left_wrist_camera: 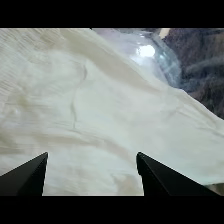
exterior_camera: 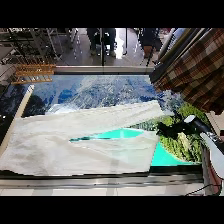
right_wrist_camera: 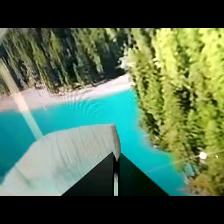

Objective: Fold the clothes and pants, and hang the long-sleeved shirts on hangers.

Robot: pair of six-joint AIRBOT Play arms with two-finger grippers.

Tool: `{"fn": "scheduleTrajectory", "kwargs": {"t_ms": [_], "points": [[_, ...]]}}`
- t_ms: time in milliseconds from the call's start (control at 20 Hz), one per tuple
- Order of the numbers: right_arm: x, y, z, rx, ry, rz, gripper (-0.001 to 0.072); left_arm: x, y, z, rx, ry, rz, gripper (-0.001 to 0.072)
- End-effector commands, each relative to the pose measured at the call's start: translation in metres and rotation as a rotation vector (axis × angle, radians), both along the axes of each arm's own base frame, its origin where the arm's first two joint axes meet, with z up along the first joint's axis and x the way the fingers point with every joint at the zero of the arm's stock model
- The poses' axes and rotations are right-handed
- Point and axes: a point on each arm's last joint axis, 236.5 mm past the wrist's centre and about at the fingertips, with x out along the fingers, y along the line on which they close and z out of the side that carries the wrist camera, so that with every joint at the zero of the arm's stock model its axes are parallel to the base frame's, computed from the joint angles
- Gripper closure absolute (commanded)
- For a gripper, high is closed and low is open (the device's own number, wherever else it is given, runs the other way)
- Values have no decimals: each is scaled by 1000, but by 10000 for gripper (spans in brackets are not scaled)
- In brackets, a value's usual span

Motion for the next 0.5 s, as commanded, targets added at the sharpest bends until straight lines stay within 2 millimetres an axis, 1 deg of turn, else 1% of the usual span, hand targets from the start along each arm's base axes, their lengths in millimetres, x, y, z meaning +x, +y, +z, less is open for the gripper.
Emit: {"fn": "scheduleTrajectory", "kwargs": {"t_ms": [0,50,100,150,200,250,300,350,400,450], "points": [[-42,-12,34,-104,48,207,697,8,-16,2,-9,-8,-46,106],[-58,-27,61,-193,47,243,697,9,-20,2,-9,-8,-55,106],[-72,-37,92,-271,27,241,697,11,-22,2,-9,-8,-63,106],[-88,-40,128,-328,-21,226,697,11,-25,2,-4,-10,-73,106],[-103,-36,160,-354,-76,203,696,13,-28,2,-4,-10,-82,106],[-119,-30,191,-366,-138,124,697,13,-29,2,-4,-10,-86,106],[-132,-23,214,-369,-194,59,697,14,-31,2,-3,-10,-92,106],[-141,-16,232,-376,-251,13,697,15,-33,2,-3,-10,-98,106],[-141,-8,241,-371,-295,2,697,17,-38,2,-5,-9,-109,106],[-130,0,245,-370,-338,17,697,19,-42,1,-6,-7,-121,106]]}}
